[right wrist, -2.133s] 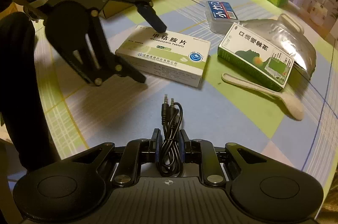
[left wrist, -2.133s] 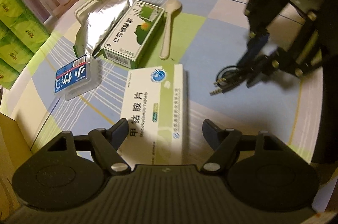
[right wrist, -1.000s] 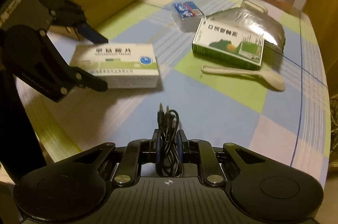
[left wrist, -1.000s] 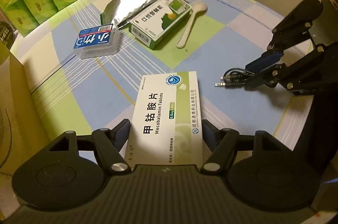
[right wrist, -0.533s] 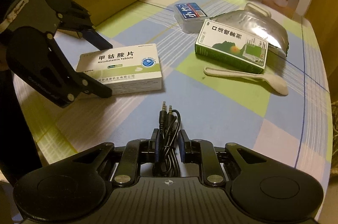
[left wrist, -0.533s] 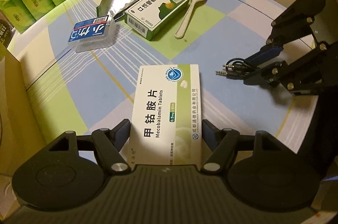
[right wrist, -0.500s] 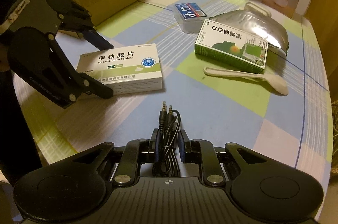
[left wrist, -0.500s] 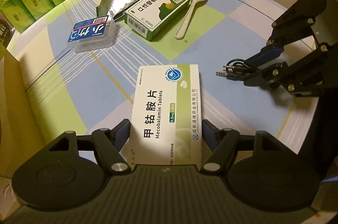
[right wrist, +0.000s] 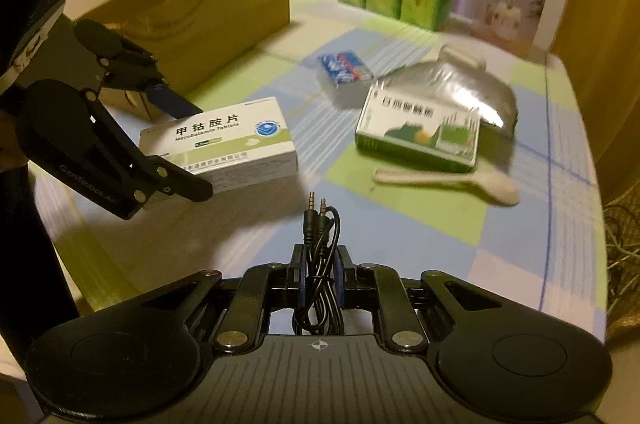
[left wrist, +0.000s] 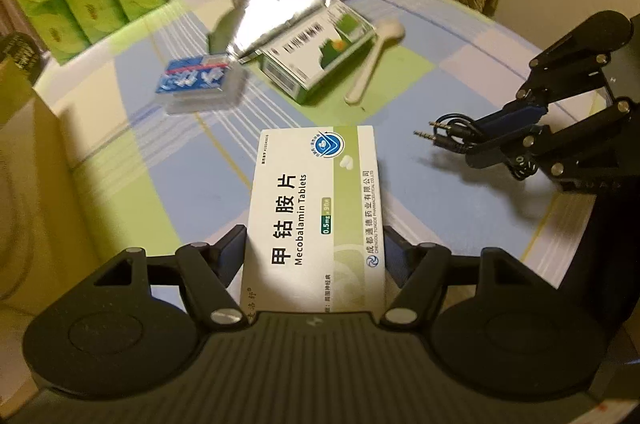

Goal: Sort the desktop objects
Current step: 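Carry the Mecobalamin box with the left gripper while the right gripper carries the cable to the cardboard box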

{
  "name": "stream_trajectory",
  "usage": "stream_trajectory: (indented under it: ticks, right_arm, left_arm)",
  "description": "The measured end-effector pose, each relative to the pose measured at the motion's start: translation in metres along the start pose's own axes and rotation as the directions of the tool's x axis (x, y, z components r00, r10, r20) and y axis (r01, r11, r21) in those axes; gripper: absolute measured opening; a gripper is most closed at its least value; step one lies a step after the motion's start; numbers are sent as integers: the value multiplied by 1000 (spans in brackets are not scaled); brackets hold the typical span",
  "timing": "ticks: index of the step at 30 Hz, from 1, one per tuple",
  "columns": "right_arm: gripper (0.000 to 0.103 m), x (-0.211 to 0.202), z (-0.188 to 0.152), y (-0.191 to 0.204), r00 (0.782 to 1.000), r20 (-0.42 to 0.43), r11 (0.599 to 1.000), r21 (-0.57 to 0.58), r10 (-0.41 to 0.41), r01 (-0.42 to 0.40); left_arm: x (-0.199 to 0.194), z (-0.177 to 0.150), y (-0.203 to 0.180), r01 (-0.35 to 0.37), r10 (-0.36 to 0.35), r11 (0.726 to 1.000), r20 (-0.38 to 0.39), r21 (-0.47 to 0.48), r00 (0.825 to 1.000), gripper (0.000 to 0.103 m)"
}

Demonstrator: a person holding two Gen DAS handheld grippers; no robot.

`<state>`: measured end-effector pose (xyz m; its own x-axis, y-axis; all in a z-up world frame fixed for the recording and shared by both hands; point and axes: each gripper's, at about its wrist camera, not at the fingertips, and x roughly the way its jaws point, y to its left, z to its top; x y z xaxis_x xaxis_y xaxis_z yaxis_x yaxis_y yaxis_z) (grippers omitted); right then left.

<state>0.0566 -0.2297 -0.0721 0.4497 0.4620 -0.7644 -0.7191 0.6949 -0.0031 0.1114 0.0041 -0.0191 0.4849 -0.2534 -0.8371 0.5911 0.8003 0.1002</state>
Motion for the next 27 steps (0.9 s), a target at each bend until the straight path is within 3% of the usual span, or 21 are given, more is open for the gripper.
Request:
stream_trajectory:
  ticks: [8, 15, 27]
  right_arm:
    - [10, -24, 32, 15, 997, 81, 1000, -19, -6, 8]
    - [10, -33, 82, 46, 984, 171, 998, -51, 51, -43]
    - [10, 6, 184, 122, 949, 240, 972, -162, 206, -170]
  left_arm:
    - [-49, 9, 16, -67, 69, 997, 87, -30, 994, 67]
    - [-98, 3, 46, -156, 169, 983, 142, -98, 975, 67]
    - [-163, -41, 143, -314, 358, 910, 132, -270, 925, 67]
